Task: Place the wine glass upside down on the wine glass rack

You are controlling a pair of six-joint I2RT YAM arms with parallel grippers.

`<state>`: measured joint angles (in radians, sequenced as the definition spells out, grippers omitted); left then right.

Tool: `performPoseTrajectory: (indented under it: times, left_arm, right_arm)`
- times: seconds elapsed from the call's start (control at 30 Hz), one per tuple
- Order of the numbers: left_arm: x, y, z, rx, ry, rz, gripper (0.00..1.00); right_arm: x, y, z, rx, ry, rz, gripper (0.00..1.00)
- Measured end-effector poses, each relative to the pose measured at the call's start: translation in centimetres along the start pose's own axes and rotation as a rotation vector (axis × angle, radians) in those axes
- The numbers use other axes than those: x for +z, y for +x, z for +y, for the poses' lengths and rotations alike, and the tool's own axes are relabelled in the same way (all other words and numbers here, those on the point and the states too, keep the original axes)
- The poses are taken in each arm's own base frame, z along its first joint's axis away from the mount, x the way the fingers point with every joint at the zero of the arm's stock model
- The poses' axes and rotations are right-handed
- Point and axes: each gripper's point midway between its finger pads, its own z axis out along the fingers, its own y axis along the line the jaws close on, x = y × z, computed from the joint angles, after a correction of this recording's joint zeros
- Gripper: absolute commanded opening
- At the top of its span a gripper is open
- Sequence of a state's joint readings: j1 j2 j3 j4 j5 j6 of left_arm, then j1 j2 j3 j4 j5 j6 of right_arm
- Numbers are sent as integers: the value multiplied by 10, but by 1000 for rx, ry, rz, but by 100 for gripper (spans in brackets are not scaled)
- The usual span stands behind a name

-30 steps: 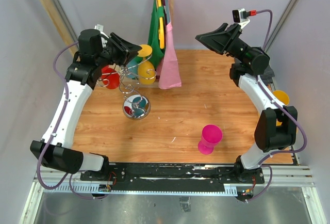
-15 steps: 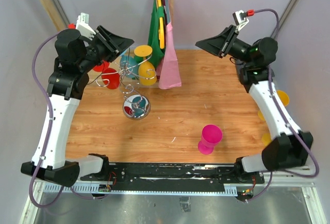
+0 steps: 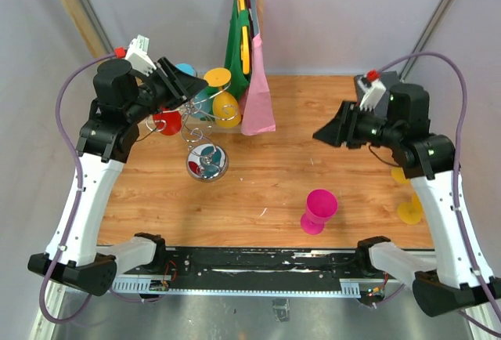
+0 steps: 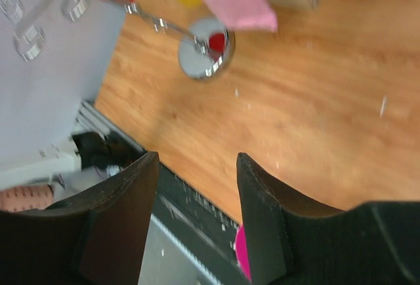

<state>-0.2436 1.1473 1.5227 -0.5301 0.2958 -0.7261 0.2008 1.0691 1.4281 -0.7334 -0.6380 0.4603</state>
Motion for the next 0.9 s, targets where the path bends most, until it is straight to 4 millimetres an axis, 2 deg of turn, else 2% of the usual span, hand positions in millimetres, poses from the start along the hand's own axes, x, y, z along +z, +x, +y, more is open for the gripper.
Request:
performPoseTrajectory:
  times: [0.07, 0.1, 0.13, 0.2, 0.27, 0.33, 0.6, 0.77, 0.9]
  left_arm:
    - [-2, 3, 0, 14, 2, 7, 42]
    - [-3, 4, -1, 21, 6, 8, 42]
    - [-4, 5, -3, 28, 11, 7, 42]
    - [-7, 4, -5, 41, 20, 4, 42]
    - [-9, 4, -7, 51, 25, 1, 43]
    - [-10, 4, -7, 58, 29, 1, 43]
    - [-10, 17, 3, 53, 21, 26, 43]
    - [-11, 17, 2, 55, 25, 24, 44]
    - [-16, 15, -1, 59, 33, 13, 44]
  right_arm:
    - [-9, 33, -2, -9, 58, 84, 50]
    - [-14, 42, -9, -5, 102, 104, 50]
    - [-17, 62, -5, -20, 110, 164, 49]
    - [-24, 90, -9, -27, 160, 248, 48]
    - [-32, 121, -19, -38, 230, 356, 48]
    - [-38, 140, -28, -42, 289, 428, 48]
    - [-59, 178, -73, -55, 516, 540, 48]
    - [-59, 198, -95, -54, 595, 605, 48]
    - [-54, 205, -105, -55, 620, 628, 48]
